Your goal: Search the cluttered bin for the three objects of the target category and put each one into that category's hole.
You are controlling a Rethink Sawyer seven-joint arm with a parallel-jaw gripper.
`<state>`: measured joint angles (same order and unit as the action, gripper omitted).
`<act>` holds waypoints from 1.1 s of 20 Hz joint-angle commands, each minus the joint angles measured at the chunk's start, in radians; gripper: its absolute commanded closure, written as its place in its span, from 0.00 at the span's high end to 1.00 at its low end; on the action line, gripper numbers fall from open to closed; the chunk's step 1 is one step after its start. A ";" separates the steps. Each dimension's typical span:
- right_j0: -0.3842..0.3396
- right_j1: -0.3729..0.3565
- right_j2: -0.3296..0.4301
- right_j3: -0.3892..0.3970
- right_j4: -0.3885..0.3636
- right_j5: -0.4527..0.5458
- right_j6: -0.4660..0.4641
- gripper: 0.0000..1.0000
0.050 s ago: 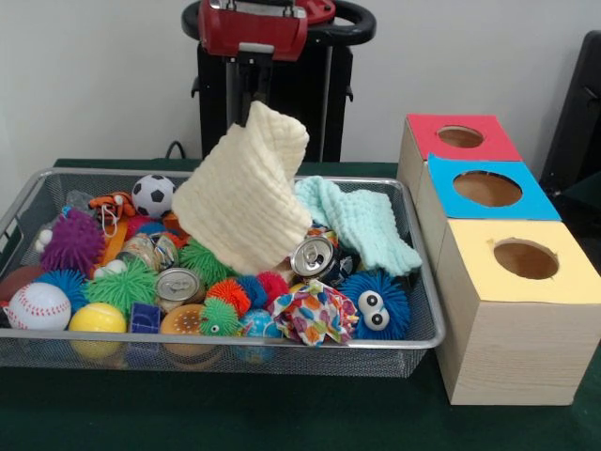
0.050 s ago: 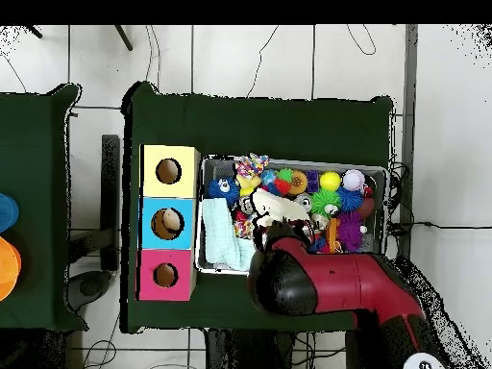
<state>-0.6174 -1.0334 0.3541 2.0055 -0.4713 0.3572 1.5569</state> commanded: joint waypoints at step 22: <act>-0.015 0.030 0.060 0.015 -0.018 0.094 -0.035 1.00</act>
<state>-0.6313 -1.0333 0.3550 2.0150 -0.4713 0.3572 1.5569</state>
